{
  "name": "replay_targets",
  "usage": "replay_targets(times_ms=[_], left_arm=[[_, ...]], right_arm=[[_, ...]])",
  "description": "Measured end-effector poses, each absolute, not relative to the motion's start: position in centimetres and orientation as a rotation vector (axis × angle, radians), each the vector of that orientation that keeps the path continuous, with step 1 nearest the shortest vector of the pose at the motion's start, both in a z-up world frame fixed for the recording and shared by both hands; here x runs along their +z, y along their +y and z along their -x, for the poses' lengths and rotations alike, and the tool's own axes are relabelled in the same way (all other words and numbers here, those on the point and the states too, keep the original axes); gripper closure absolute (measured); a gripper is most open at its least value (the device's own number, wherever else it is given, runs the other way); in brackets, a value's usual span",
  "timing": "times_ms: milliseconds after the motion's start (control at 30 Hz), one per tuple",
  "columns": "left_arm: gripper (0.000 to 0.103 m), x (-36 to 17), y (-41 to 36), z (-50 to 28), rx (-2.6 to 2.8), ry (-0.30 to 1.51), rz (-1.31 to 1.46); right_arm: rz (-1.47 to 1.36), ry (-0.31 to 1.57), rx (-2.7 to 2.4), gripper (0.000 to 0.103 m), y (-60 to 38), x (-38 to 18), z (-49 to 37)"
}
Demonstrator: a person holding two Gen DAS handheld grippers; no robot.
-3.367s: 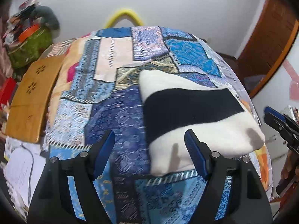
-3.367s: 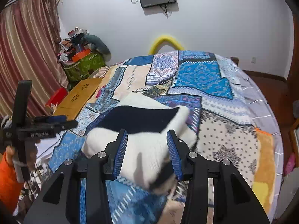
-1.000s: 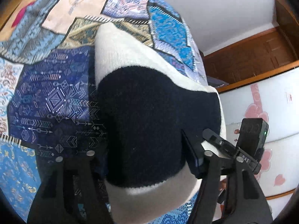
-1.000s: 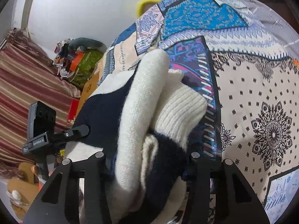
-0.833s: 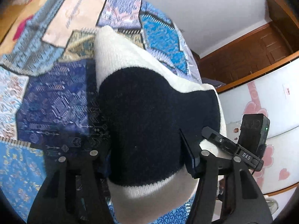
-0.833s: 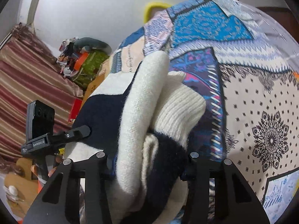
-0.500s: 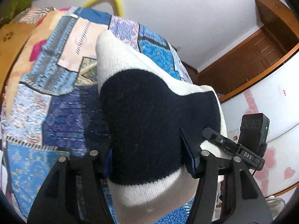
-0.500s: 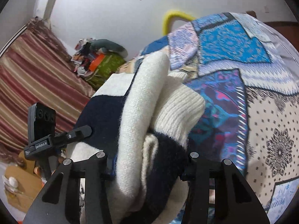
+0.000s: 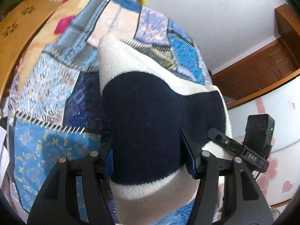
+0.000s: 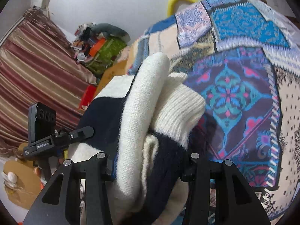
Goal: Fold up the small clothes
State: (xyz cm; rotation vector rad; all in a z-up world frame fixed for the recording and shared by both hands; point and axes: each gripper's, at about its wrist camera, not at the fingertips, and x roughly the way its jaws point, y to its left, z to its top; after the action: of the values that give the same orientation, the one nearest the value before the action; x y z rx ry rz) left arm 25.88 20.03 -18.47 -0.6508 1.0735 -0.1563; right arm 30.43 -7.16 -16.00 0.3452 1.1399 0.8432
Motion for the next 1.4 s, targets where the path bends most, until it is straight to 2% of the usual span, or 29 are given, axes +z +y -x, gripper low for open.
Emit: replay_targets(times_ms=[200, 567, 967, 1400], left_arm=[[0.042, -22.2, 20.7, -26.3, -0.170, 1.118, 0.704], [0.039, -20.5, 20.1, -24.5, -0.118, 1.072, 0.584], [0.040, -12.2, 17.1, -20.4, -0.046, 0.905, 0.393], [0.040, 0.7, 10.0, -11.3, 0.037, 0.483, 0.148]], right_arm=[[-0.338, 1.151, 0.815, 0.058, -7.7, -18.0, -30.7], [-0.261, 1.103, 0.778, 0.051, -9.0, -16.9, -29.3], [-0.200, 0.882, 0.696, 0.051, -12.3, -9.4, -25.9], [-0.117, 0.453, 0.739, 0.051, -13.4, 1.6, -16.6]])
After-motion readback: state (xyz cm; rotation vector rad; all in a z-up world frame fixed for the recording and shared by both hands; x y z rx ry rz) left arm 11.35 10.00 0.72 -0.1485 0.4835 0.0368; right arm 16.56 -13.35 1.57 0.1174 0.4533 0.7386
